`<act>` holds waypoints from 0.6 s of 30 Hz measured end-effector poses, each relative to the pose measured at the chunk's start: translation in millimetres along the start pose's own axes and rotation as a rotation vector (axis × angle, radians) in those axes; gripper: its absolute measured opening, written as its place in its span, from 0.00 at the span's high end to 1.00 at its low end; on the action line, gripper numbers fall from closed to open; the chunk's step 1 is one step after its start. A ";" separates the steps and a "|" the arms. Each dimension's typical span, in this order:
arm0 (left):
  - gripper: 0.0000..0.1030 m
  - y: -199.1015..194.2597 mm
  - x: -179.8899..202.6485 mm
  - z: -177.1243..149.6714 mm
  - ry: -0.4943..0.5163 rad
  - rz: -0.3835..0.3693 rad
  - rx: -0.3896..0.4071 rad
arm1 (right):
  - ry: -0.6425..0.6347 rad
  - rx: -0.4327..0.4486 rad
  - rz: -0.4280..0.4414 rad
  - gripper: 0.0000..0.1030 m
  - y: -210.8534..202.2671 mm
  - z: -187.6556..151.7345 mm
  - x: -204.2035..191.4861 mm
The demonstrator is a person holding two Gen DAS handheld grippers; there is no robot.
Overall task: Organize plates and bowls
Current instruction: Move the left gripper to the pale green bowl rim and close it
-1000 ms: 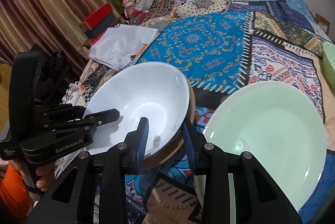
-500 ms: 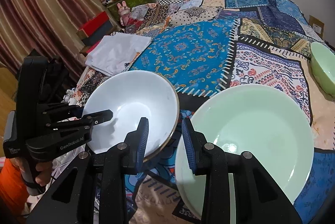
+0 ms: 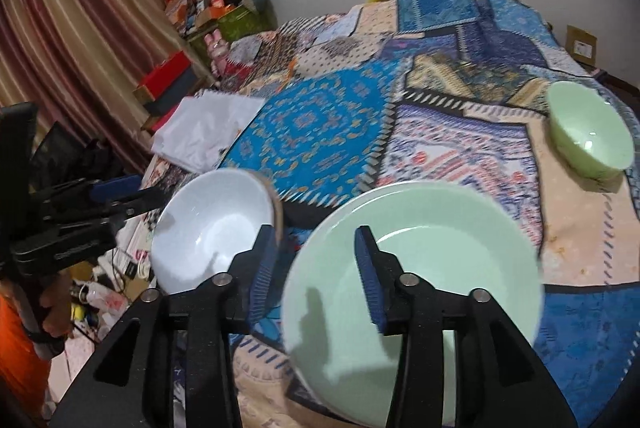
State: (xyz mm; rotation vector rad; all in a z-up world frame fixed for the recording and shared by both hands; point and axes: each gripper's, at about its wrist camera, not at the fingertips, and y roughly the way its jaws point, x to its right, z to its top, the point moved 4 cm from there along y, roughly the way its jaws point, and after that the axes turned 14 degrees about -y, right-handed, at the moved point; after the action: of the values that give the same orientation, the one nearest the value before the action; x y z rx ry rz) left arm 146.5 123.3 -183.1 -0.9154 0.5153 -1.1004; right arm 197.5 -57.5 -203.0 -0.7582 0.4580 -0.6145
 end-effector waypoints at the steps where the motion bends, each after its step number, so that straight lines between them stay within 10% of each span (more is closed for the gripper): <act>1: 0.50 -4.8 7.1 3.5 0.008 -0.013 0.013 | 0.007 0.008 -0.011 0.55 -5.4 0.5 5.9; 18: 0.38 -28.6 145.2 44.9 0.147 -0.192 0.085 | 0.089 0.099 -0.232 0.54 -88.1 -2.0 108.8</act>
State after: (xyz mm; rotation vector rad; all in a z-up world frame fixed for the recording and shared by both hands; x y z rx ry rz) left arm 222.3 2.3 -123.8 -0.8258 0.5037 -1.3612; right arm 245.8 -180.2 -156.1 -0.6961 0.4207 -0.8845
